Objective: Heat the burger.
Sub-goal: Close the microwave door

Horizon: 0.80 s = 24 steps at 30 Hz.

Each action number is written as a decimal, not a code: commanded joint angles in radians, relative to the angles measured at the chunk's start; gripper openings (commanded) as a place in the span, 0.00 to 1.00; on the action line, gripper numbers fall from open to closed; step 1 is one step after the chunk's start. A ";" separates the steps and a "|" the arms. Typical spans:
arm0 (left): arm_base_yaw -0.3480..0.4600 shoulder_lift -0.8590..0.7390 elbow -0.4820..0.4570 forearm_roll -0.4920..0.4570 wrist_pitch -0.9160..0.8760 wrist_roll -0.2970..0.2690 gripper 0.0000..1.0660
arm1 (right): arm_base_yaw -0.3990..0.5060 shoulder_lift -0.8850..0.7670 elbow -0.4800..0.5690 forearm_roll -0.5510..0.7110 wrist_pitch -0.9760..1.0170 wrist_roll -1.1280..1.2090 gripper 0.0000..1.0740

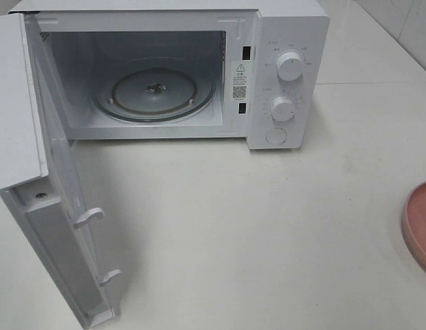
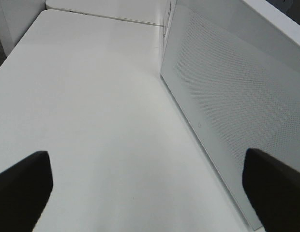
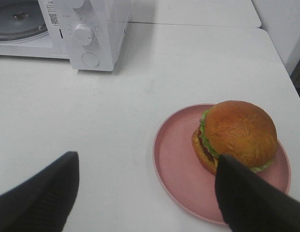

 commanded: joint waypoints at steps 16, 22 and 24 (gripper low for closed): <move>0.004 -0.018 -0.001 -0.008 -0.004 0.004 0.94 | -0.007 -0.027 0.004 0.000 -0.015 -0.007 0.70; 0.004 -0.018 -0.001 -0.008 -0.004 0.004 0.94 | -0.007 -0.027 0.004 0.000 -0.015 -0.007 0.70; 0.004 -0.018 -0.001 -0.008 -0.004 0.004 0.94 | -0.007 -0.027 0.004 0.000 -0.015 -0.007 0.70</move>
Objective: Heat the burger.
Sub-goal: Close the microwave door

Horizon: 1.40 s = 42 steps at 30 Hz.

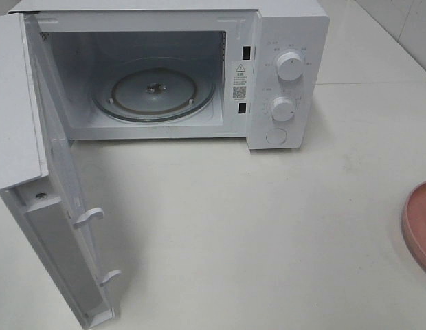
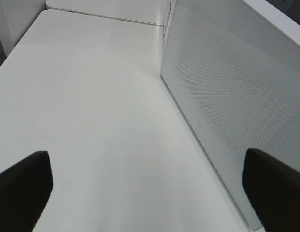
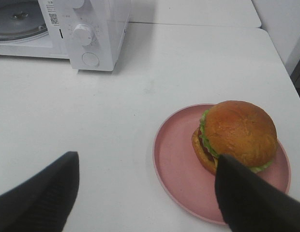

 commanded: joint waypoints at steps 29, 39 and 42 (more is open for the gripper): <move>0.004 0.387 -0.030 0.010 -0.280 0.004 0.12 | -0.007 -0.027 0.004 0.000 -0.015 -0.007 0.70; 0.004 0.577 0.147 0.007 -0.787 0.081 0.00 | -0.007 -0.027 0.004 0.000 -0.015 -0.007 0.70; 0.004 0.639 0.223 0.007 -1.026 0.128 0.00 | -0.007 -0.027 0.004 0.000 -0.015 -0.007 0.70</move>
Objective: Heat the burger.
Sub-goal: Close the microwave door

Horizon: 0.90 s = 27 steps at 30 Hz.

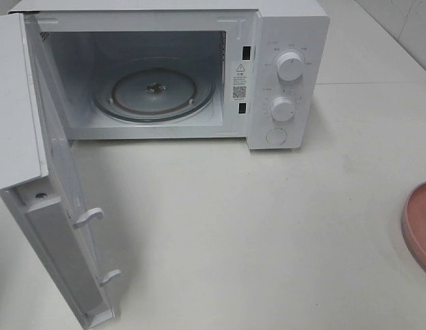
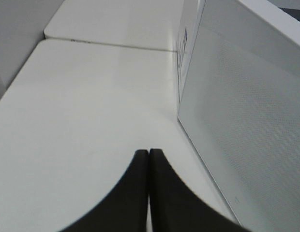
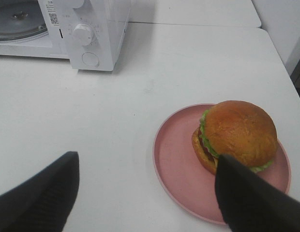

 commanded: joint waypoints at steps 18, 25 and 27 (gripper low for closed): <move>0.004 0.480 0.142 0.190 -0.774 -0.098 0.00 | -0.007 -0.027 0.004 0.000 -0.015 -0.007 0.70; 0.004 0.613 0.142 0.381 -0.968 -0.226 0.00 | -0.007 -0.027 0.004 0.000 -0.015 -0.007 0.70; 0.004 0.670 0.142 0.496 -1.054 -0.231 0.00 | -0.007 -0.027 0.004 0.000 -0.015 -0.007 0.70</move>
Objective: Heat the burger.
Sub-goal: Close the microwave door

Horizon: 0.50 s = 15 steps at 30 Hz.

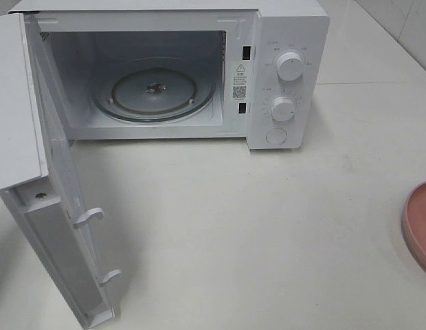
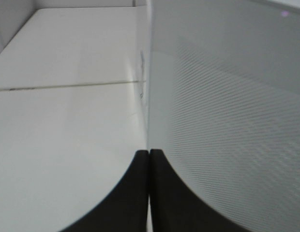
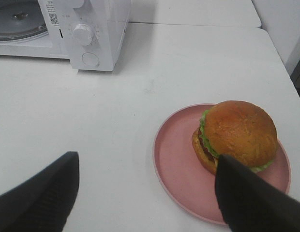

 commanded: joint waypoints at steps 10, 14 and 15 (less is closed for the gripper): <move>0.004 0.153 -0.022 0.318 -0.267 -0.025 0.00 | -0.007 -0.027 0.004 0.000 -0.015 -0.007 0.70; -0.019 0.173 -0.035 0.341 -0.284 -0.073 0.00 | -0.007 -0.027 0.004 0.000 -0.015 -0.007 0.70; -0.055 0.175 -0.042 0.337 -0.275 -0.078 0.00 | -0.007 -0.027 0.004 0.000 -0.015 -0.007 0.70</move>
